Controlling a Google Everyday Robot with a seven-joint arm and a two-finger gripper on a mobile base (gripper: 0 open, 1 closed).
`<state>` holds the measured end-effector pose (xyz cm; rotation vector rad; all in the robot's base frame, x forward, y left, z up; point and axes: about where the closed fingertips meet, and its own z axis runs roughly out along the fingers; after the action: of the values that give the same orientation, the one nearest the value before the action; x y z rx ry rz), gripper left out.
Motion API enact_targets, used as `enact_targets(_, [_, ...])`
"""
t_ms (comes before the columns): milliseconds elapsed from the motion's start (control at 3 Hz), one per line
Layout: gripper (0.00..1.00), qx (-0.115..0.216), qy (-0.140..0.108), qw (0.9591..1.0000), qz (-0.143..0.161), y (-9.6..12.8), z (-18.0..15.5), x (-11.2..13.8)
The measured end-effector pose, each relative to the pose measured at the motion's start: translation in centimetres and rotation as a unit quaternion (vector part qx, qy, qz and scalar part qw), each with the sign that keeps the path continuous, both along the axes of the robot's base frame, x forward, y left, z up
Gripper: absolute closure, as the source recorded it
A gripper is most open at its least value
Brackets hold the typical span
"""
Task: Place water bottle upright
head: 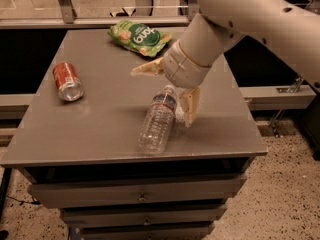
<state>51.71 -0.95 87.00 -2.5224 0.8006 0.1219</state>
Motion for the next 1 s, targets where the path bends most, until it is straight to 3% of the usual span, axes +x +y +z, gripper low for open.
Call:
enact_targets(333, [0.0, -0.048, -0.027, 0.9978, 0.036, 0.1, -1.4, 1.3])
enact_targets(667, [0.18, -0.096, -0.039, 0.9924, 0.067, -0.3, -1.9, 2.4])
enact_targets(1000, [0.41, -0.141, -0.038, 0.9842, 0.1, -0.6, -2.2, 2.2])
